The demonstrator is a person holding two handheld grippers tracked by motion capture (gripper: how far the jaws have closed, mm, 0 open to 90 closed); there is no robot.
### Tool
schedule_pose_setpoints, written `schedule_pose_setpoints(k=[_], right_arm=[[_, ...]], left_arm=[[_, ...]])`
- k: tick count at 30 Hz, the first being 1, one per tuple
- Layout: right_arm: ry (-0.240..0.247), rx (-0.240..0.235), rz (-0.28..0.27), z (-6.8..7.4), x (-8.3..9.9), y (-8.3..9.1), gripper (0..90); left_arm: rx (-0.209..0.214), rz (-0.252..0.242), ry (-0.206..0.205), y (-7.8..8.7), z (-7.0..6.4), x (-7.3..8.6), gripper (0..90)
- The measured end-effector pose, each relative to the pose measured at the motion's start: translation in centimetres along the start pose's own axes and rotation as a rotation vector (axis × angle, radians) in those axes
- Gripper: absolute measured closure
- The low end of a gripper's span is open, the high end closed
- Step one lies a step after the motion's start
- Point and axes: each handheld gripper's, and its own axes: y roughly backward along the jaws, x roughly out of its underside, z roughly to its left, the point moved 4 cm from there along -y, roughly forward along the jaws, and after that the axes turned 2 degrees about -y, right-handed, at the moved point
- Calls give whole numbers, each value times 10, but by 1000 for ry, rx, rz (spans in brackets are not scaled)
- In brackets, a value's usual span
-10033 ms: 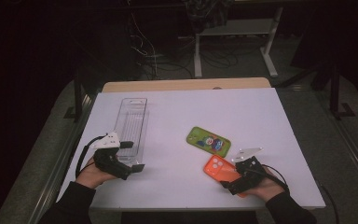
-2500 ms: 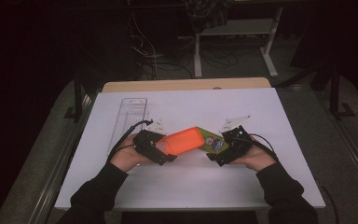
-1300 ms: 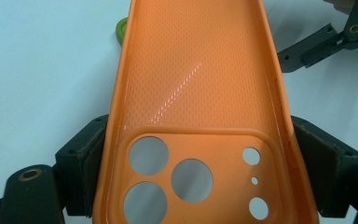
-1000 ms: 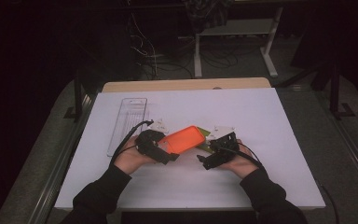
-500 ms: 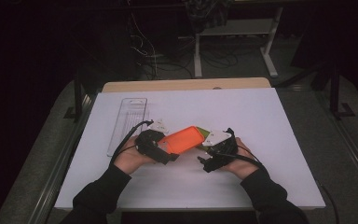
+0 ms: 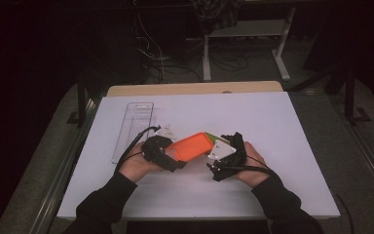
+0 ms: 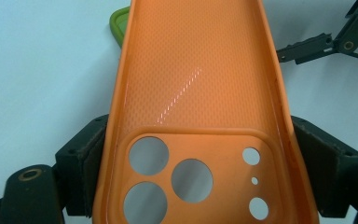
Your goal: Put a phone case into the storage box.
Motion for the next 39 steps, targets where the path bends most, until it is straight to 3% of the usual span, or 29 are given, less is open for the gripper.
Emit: schedule_pose_setpoints(k=[7, 8, 10, 11, 21, 26, 32, 33, 39], right_arm=[[87, 55, -11, 3, -2, 2, 0], [88, 55, -13, 4, -3, 2, 0], [126, 72, -9, 4, -3, 3, 0], [178, 84, -5, 2, -3, 3, 0], [322, 148, -11, 9, -5, 3, 0], [401, 177, -13, 11, -7, 3, 0], [469, 233, -26, 15, -9, 4, 0], [466, 247, -36, 17, -9, 4, 0], [555, 304, -52, 25, -10, 4, 2]], left_arm=[[-1, 3, -20, -1, 1, 0, 159], [0, -17, 8, -2, -1, -1, 159], [1, -20, 20, -2, -2, -1, 159], [2, -25, 35, -3, -3, -1, 159], [5, -14, 27, -3, -3, 0, 159], [10, -14, 43, -4, -5, 0, 159], [8, 6, 18, -3, -3, 1, 159], [11, 8, 20, -3, -3, 1, 159], [11, -4, 33, -4, -5, 0, 159]])
